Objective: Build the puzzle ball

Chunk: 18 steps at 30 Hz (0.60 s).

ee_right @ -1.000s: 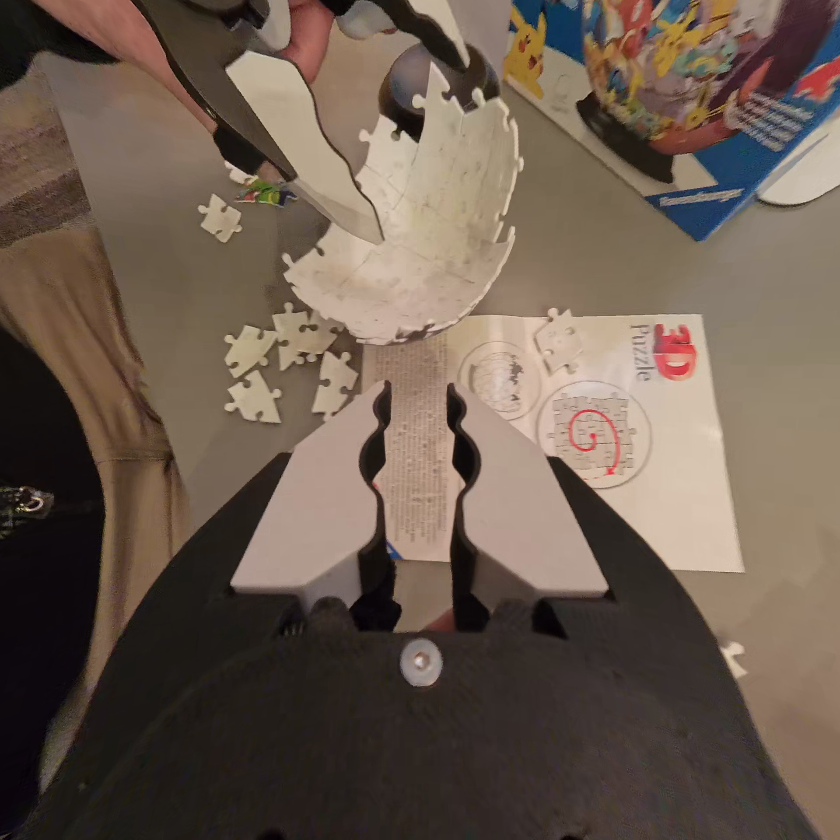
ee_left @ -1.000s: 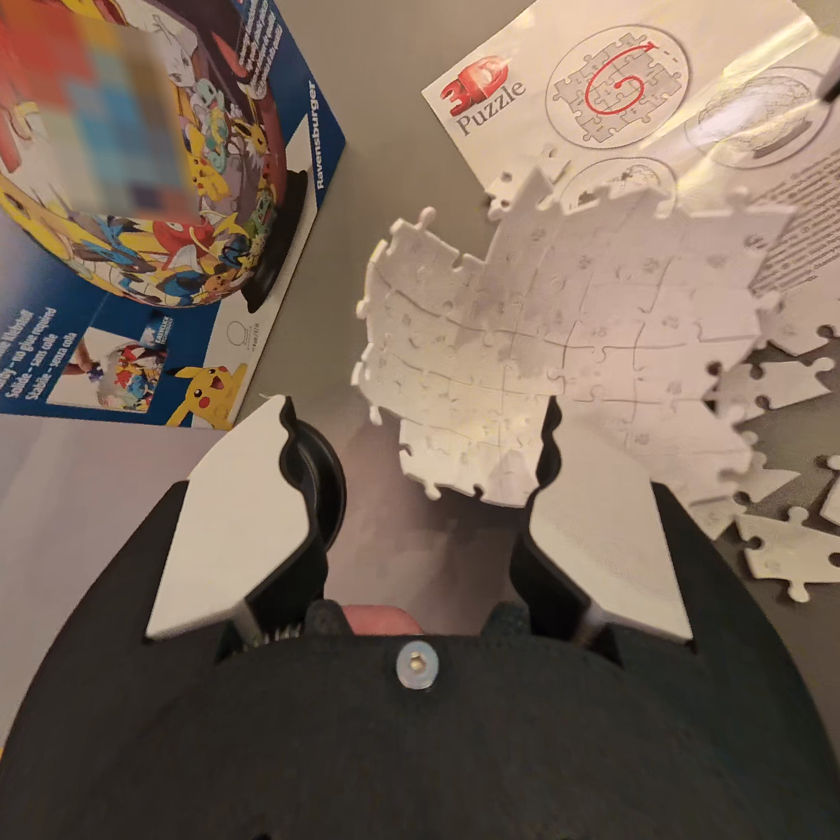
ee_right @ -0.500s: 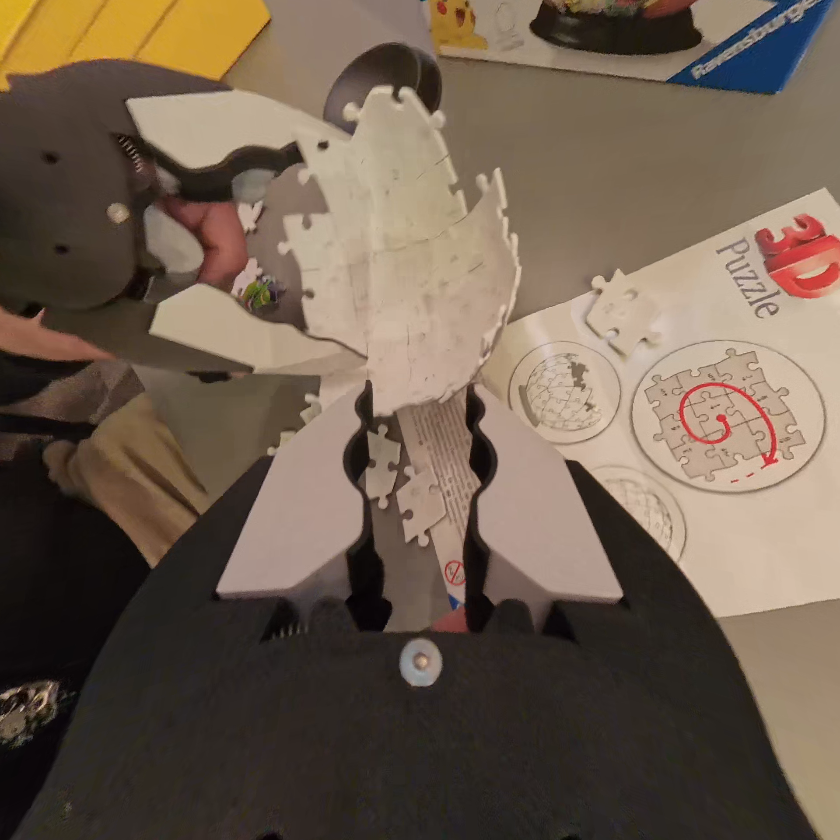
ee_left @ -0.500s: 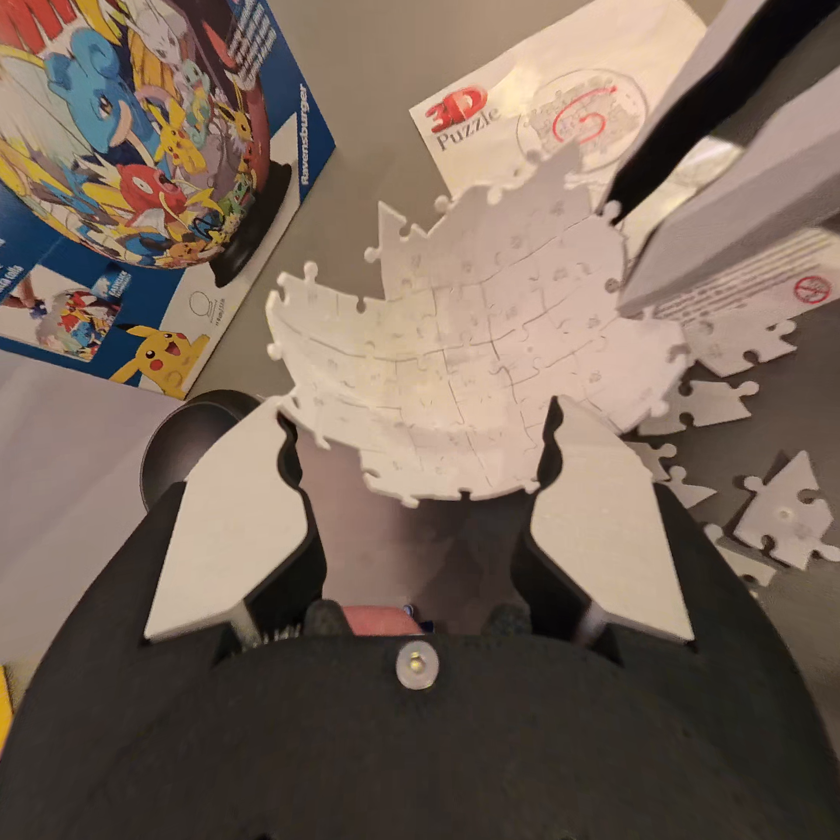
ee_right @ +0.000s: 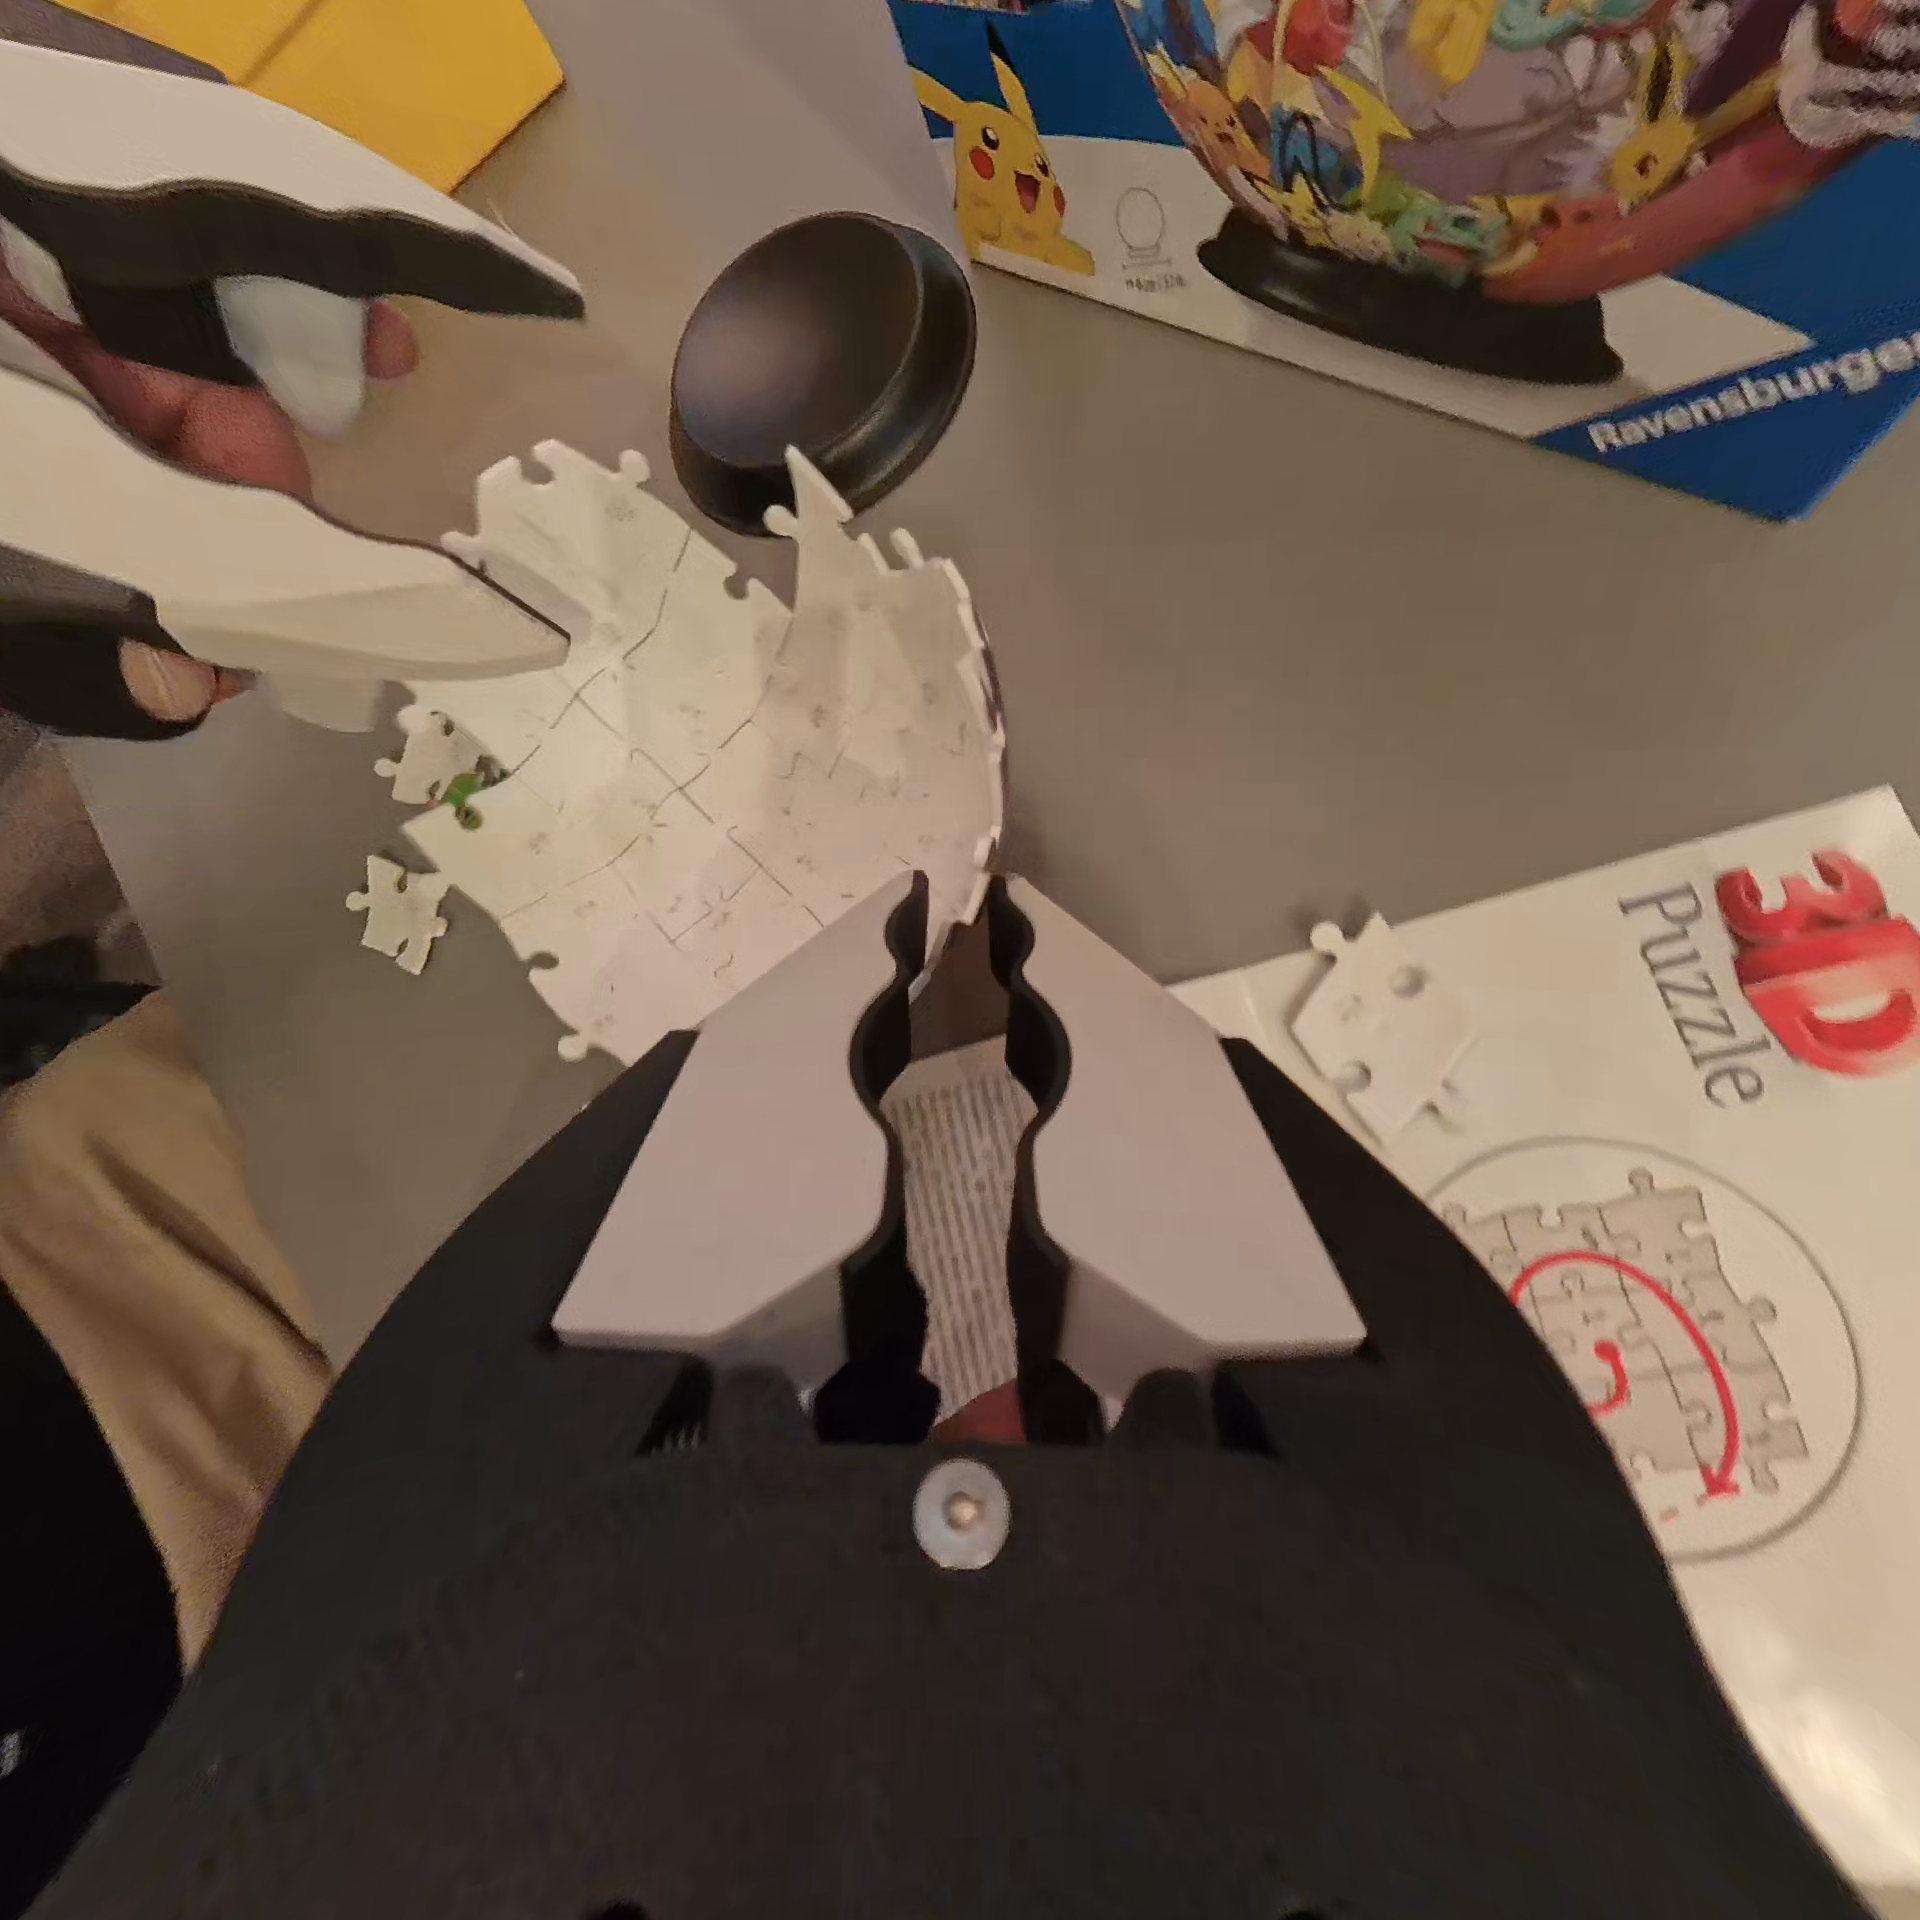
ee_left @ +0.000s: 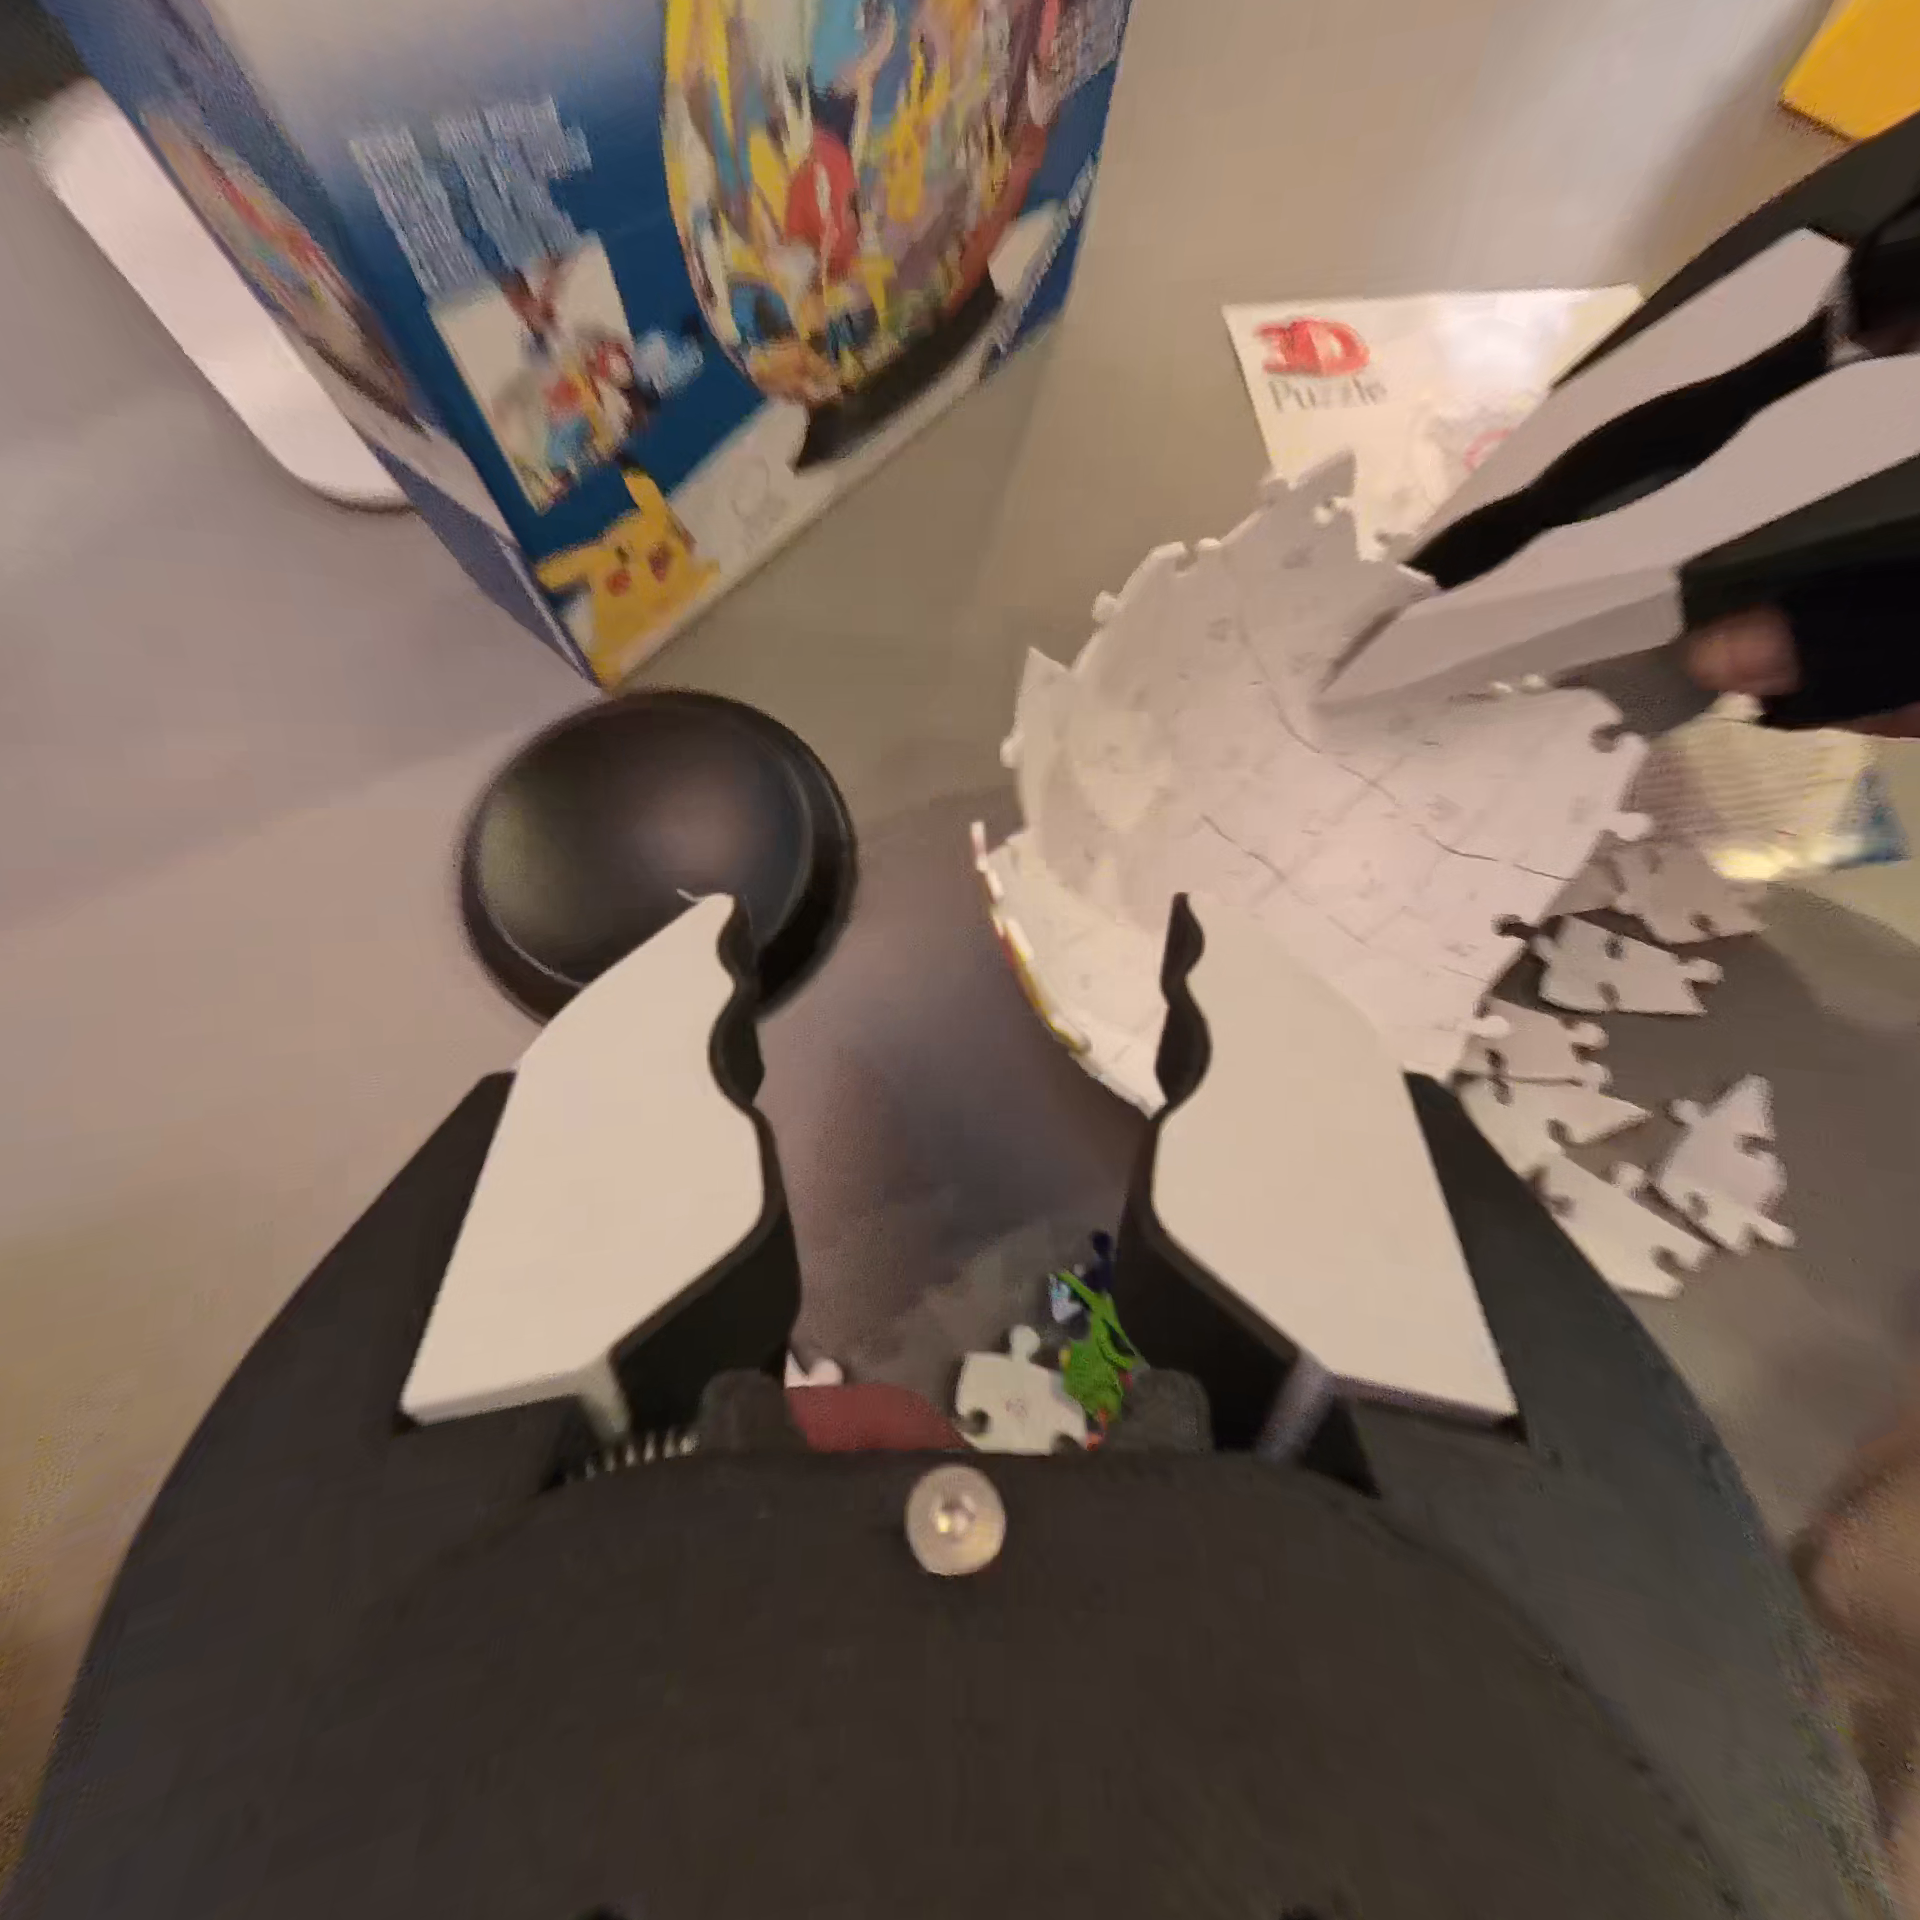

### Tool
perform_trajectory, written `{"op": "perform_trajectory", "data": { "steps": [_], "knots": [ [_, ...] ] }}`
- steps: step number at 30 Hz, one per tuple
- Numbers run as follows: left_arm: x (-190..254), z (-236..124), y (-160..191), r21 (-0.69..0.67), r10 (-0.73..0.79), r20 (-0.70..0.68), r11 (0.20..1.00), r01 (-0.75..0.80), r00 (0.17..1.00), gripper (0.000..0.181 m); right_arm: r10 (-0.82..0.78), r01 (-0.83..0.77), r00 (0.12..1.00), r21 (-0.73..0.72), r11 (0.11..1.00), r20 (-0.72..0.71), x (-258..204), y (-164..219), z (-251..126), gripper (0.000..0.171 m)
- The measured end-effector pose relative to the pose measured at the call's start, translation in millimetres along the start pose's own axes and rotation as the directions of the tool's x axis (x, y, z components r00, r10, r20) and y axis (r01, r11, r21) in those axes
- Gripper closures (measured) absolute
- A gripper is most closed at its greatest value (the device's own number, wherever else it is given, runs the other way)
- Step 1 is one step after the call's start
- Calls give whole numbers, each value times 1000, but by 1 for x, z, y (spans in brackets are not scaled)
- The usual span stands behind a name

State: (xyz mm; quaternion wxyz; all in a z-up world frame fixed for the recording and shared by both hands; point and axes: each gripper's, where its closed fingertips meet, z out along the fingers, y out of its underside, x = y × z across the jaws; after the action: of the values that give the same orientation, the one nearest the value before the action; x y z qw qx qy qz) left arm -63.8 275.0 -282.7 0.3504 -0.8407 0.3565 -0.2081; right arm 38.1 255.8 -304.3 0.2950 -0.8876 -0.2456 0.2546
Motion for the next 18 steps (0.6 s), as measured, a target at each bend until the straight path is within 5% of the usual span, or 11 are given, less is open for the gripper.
{"op": "perform_trajectory", "data": {
  "steps": [2,8,18],
  "knots": [
    [6,3,12,-62,-95,-85,994,90,992,103,-5,4,1000,25,1000,9,-2,-6,6,165],
    [9,2,18,-78,-183,-139,982,173,973,144,-36,35,999,82,996,12,-8,-17,10,164],
    [-16,1,8,11,-111,54,994,110,992,177,-95,94,995,137,986,-2,-18,-18,7,158]
  ]
}}
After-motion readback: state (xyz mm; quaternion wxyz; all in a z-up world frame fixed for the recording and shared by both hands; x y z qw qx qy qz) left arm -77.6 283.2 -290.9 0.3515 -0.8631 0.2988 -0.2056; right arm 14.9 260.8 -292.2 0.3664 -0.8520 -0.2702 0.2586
